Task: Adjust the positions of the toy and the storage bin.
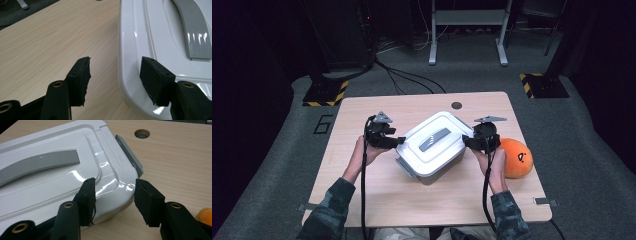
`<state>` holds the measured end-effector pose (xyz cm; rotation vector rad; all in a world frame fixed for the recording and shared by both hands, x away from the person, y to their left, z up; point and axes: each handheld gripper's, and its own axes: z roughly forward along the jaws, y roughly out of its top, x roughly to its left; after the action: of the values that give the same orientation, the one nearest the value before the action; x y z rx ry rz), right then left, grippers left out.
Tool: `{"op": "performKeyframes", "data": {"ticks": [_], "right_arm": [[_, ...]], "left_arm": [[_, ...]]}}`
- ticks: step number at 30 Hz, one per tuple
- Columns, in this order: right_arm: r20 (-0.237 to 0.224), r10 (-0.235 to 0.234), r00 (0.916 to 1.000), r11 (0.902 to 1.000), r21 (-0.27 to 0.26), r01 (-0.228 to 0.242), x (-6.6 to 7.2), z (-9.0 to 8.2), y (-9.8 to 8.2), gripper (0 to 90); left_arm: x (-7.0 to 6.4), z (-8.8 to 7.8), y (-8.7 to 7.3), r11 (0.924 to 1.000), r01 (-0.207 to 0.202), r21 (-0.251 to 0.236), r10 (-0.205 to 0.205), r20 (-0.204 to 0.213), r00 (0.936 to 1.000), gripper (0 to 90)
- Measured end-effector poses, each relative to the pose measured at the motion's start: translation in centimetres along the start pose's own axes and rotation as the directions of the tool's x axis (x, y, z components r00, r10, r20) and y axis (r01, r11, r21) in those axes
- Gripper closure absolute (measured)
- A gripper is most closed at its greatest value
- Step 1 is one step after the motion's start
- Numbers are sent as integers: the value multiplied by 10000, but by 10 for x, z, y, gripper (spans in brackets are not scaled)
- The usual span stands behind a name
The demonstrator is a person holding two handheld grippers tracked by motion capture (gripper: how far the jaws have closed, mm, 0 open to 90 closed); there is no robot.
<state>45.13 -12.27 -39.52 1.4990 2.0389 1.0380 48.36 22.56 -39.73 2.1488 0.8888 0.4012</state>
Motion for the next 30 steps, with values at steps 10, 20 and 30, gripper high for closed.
{"op": "performKeyframes", "data": {"ticks": [10,20,30], "right_arm": [[91,-26,10000,9999,-140,28,3,-4,-4,515],[146,-51,9999,9997,-227,55,4,-5,-7,514],[35,-104,9999,9985,-537,106,0,-2,-10,456]], "left_arm": [[1,1,1,10000,-7,-1,7,-1,10000,406],[2,3,3,9999,-149,33,149,-51,9999,397],[2,3,1,10000,86,-3,-86,-325,9994,291]]}}
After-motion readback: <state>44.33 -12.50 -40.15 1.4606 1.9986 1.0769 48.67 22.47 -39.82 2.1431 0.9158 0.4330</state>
